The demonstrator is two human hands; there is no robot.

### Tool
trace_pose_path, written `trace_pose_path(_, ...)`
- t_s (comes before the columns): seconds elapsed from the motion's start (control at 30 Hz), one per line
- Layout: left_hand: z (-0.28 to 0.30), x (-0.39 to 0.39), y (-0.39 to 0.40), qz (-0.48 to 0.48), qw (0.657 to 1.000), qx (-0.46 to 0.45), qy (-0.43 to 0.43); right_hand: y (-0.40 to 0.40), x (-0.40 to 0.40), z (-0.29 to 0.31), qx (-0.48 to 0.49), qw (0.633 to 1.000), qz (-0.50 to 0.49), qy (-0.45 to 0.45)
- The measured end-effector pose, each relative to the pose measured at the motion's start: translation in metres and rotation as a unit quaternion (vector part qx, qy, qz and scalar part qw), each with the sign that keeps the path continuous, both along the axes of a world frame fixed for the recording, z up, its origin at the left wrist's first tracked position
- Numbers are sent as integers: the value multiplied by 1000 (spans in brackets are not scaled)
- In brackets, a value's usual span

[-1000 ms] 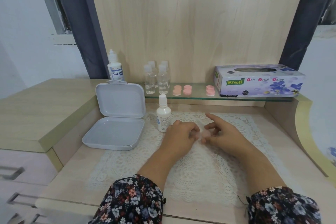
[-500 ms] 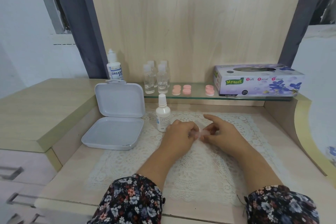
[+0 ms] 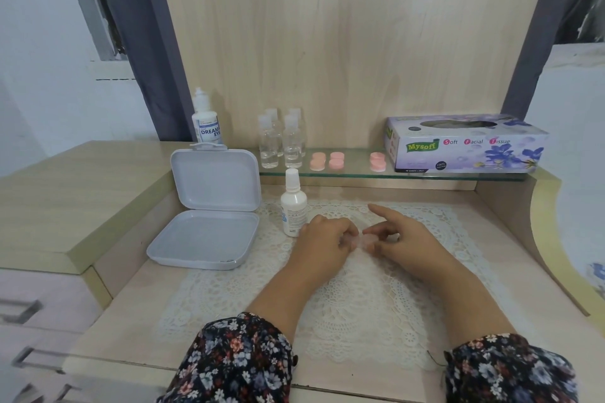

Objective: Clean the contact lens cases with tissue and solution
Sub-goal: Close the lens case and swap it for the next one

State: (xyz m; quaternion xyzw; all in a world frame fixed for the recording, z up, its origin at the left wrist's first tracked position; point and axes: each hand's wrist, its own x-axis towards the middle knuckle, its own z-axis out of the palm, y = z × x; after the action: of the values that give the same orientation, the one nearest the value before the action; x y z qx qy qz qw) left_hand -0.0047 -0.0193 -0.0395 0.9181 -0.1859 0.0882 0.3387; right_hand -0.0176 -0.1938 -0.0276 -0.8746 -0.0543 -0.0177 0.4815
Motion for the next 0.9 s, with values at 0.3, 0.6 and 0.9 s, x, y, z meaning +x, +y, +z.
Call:
trace_pose_path(0.3,4,-2,1,-13,1000,9,-27,-2,-1,-1,-7,1000,4,-1)
trace_pose_path(0.6,-4,11,18,-12,1000,10,16,-3,-1,-3,-31,999,-2,-24)
trace_pose_path(0.9,-4,14,49,-71,997,20,18,2,-4,1,-9,995,-50,-84)
